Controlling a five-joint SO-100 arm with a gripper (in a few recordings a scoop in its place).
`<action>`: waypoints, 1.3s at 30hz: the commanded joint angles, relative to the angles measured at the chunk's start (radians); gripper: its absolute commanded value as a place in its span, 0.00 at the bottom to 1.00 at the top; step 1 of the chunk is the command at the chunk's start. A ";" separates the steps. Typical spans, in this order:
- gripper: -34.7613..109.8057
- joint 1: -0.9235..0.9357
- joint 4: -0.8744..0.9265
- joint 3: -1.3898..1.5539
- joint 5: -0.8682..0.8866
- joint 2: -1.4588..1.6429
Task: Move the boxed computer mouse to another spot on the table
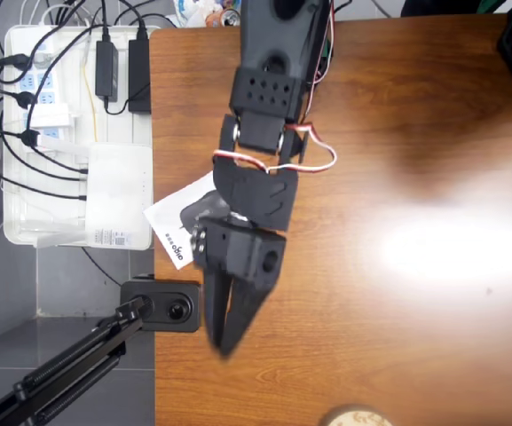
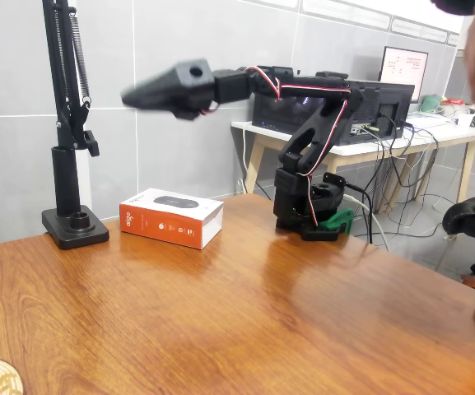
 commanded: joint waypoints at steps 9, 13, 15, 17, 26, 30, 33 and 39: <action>0.24 0.110 -1.460 -0.115 -0.517 -0.239; 0.24 0.141 -1.460 -0.078 -0.557 -0.106; 0.24 0.106 -1.460 -0.015 -0.560 -0.005; 0.24 0.048 -1.460 0.095 -0.557 0.120; 0.24 -0.032 -1.460 0.446 -0.568 0.546; 0.24 -0.057 -1.457 0.506 -0.565 0.627; 0.24 -0.071 -1.450 0.571 -0.566 0.707; 0.24 -0.072 -1.407 0.640 -0.572 0.847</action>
